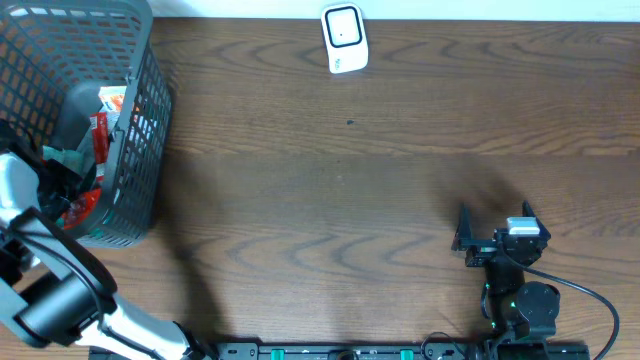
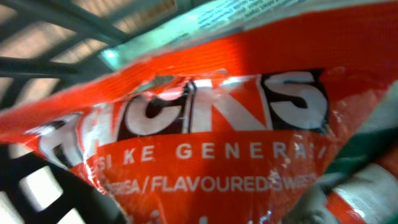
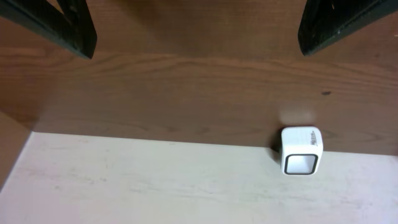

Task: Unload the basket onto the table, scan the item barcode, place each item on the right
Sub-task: 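Close the left gripper on the red HACKS candy bag, then lift the red bag out of the basket toward table center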

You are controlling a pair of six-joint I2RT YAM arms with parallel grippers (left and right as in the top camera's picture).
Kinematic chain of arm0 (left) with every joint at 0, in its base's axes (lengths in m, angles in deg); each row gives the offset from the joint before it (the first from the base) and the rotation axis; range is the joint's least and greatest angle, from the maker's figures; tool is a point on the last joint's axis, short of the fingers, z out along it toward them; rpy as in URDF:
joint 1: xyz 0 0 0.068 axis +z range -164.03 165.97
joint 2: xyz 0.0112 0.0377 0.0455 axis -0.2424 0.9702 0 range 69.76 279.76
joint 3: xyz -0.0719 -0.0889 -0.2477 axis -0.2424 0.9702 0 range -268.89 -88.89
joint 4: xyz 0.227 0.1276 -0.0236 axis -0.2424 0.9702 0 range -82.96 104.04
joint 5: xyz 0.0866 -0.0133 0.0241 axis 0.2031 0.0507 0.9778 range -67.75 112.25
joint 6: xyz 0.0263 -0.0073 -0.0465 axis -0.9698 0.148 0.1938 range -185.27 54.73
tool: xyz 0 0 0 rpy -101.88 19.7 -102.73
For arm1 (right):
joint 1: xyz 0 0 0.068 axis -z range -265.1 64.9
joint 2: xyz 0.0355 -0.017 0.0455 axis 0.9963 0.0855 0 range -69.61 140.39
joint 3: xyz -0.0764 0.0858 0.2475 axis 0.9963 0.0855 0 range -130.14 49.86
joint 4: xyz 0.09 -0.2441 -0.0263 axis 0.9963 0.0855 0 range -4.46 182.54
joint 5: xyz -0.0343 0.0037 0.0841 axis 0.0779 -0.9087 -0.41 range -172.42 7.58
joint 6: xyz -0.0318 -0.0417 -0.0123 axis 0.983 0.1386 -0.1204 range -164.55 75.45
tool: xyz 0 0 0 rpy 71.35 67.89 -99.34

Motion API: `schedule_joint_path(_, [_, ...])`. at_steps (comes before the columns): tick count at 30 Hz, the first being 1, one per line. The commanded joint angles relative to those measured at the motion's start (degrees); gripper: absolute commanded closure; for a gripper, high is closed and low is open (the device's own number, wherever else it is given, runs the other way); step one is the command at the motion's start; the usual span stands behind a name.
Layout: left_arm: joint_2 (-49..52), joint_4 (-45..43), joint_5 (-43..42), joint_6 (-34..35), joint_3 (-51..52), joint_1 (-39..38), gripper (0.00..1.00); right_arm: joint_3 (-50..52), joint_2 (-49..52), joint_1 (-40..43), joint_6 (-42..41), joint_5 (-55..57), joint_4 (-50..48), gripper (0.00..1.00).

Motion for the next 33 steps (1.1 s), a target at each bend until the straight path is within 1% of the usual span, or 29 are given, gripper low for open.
schedule_joint_path(1, [-1.38, -0.07, -0.59, -0.57, -1.70, 0.11, 0.92, 0.11, -0.17, 0.35, -0.74, 0.35, 0.20, 0.01])
schedule_joint_path(4, [-6.47, -0.09, -0.66, 1.16, -2.29, 0.11, 0.93, 0.09, -0.17, 0.35, -0.74, 0.35, 0.20, 0.01])
schedule_joint_path(7, [-14.49, -1.05, -3.10, 2.64, -2.29, 0.11, 0.92, 0.09, -0.17, 0.35, -0.74, 0.35, 0.20, 0.01])
schedule_joint_path(10, [-21.55, -2.29, -6.73, 2.67, -2.29, 0.11, 0.93, 0.09, -0.17, 0.35, -0.74, 0.35, 0.20, 0.01])
schedule_joint_path(13, [-28.06, -3.13, -12.09, 3.39, -2.29, 0.11, 0.93, 0.09, -0.17, 0.35, -0.74, 0.35, 0.20, 0.01])
schedule_joint_path(15, [-31.95, -3.76, -17.68, 4.15, -2.29, 0.11, 0.93, 0.09, -0.17, 0.35, -0.74, 0.37, 0.20, 0.01])
schedule_joint_path(16, [-35.69, -4.33, -26.08, 4.15, -2.29, 0.11, 0.92, 0.09, -0.17, 0.35, -0.74, 0.37, 0.20, 0.01])
schedule_joint_path(20, [-39.60, -4.35, -47.47, 4.13, -2.27, -0.85, 0.92, 0.09, -0.17, 0.35, -0.74, 0.37, 0.20, 0.01])
schedule_joint_path(22, [-39.91, -4.13, -55.60, 4.09, -2.27, -2.60, 0.93, 0.09, -0.17, 0.35, -0.74, 0.35, 0.20, 0.01])
schedule_joint_path(24, [-39.65, -2.08, -60.46, 3.56, -2.16, -5.99, 0.92, 0.09, -0.17, 0.35, -0.74, 0.35, 0.20, 0.01])
schedule_joint_path(25, [-39.34, -0.74, -60.61, 2.82, -2.05, -7.72, 0.93, 0.09, -0.17, 0.35, -0.74, 0.35, 0.20, 0.01])
schedule_joint_path(28, [-38.18, 3.93, -58.90, -2.38, -0.68, -14.88, 0.93, 0.09, -0.17, 0.35, -0.74, 0.37, 0.20, 0.01])
schedule_joint_path(33, [-34.42, 9.44, -49.05, -6.01, 2.75, -28.85, 0.93, 0.09, -0.17, 0.35, -0.74, 0.37, 0.20, 0.01])
